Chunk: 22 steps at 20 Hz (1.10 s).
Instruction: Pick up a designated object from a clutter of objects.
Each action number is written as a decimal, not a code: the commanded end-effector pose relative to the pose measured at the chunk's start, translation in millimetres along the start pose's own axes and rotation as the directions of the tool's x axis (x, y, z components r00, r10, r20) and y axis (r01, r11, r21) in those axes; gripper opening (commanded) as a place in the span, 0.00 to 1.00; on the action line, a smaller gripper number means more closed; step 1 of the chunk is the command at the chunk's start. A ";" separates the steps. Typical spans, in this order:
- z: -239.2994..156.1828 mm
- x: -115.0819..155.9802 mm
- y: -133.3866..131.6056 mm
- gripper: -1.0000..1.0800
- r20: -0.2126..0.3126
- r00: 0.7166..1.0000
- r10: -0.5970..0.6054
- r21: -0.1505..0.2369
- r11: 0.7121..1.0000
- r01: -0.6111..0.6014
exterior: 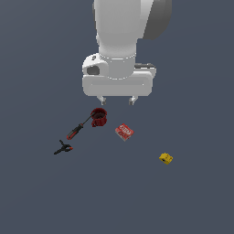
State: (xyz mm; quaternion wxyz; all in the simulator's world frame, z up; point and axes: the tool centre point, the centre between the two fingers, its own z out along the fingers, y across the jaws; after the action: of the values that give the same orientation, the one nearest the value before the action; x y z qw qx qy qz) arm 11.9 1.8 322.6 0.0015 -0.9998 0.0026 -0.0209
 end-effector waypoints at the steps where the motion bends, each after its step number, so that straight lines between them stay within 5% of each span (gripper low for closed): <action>1: 0.0 0.0 0.0 0.96 0.000 1.000 0.000 0.000 1.000 0.000; 9: -11.8 3.6 -31.7 0.96 -0.021 0.999 -0.025 0.014 1.000 0.025; 22: 6.8 18.2 -48.1 0.96 -0.016 0.995 -0.099 0.004 0.995 0.099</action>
State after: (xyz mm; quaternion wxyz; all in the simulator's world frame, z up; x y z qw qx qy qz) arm 27.0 45.7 321.7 0.0041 -0.9988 -0.0375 -0.0298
